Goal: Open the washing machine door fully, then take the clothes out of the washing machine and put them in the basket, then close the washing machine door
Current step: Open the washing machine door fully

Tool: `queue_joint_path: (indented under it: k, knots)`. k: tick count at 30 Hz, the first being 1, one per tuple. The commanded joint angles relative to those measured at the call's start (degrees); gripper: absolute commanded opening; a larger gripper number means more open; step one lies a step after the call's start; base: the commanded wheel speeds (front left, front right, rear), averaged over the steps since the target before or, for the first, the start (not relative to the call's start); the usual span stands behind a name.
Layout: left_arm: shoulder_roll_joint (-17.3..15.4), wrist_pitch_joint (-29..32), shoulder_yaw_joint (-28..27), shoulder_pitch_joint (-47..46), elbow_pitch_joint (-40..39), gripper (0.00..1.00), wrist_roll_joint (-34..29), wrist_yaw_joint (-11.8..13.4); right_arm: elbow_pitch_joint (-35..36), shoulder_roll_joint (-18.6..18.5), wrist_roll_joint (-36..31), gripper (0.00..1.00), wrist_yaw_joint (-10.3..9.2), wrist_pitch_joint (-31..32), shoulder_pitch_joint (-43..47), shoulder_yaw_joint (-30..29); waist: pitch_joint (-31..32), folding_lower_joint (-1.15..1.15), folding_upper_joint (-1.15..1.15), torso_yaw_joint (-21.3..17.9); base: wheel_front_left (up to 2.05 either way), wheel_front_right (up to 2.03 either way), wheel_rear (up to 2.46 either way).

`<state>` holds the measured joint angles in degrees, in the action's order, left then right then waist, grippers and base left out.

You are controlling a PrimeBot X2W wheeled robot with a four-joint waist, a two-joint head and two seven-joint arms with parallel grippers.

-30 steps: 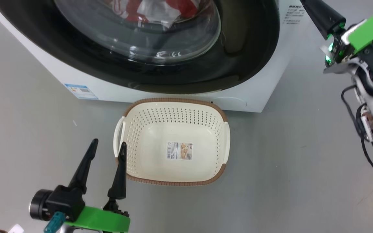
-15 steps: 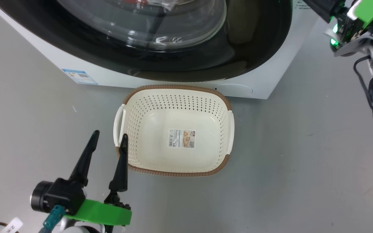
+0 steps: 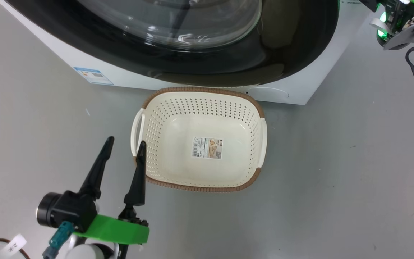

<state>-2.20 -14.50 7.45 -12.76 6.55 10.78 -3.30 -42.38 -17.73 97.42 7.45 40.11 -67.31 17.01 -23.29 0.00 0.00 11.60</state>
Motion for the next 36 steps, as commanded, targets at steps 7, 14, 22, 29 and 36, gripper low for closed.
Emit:
queue_joint_path:
  k: [7, 14, 22, 29, 36]
  knots:
    - [-0.7, -0.5, -1.5, 0.1, -1.2, 1.0, 0.3, 0.7, 2.7, 1.6, 0.6, 0.0, 0.03, 3.5, 3.0, 1.7, 2.2, 0.0, 0.0, 0.0, 0.0, 0.0, 0.0]
    - [-0.7, -0.5, -1.6, 1.3, -0.9, 1.0, -0.3, 0.5, 4.6, 2.0, 0.4, 0.0, 0.03, 5.3, 7.1, 2.5, 4.7, 0.0, 0.0, -0.4, 0.0, 0.0, 0.0]
    - [-0.7, -0.5, -1.6, 3.4, -0.4, 1.0, -1.0, 0.2, 7.9, 2.7, 0.2, 0.0, 0.03, 6.6, 12.8, 3.5, 8.0, 0.0, 0.0, -0.5, 0.0, 0.0, 0.0]
    - [-0.7, -0.5, -1.6, 6.4, -0.4, 1.0, -1.5, 0.2, 11.5, 3.8, 0.3, 0.0, 0.03, 7.6, 19.0, 4.3, 11.6, 0.0, 0.0, -0.2, 0.0, 0.0, 0.0]
    - [-0.7, -0.5, -1.2, 9.1, -0.8, 1.0, -2.2, -0.1, 15.3, 4.9, 0.2, 0.0, 0.03, 8.4, 24.8, 4.9, 14.4, 0.0, 0.0, 0.9, 0.0, 0.0, 0.0]
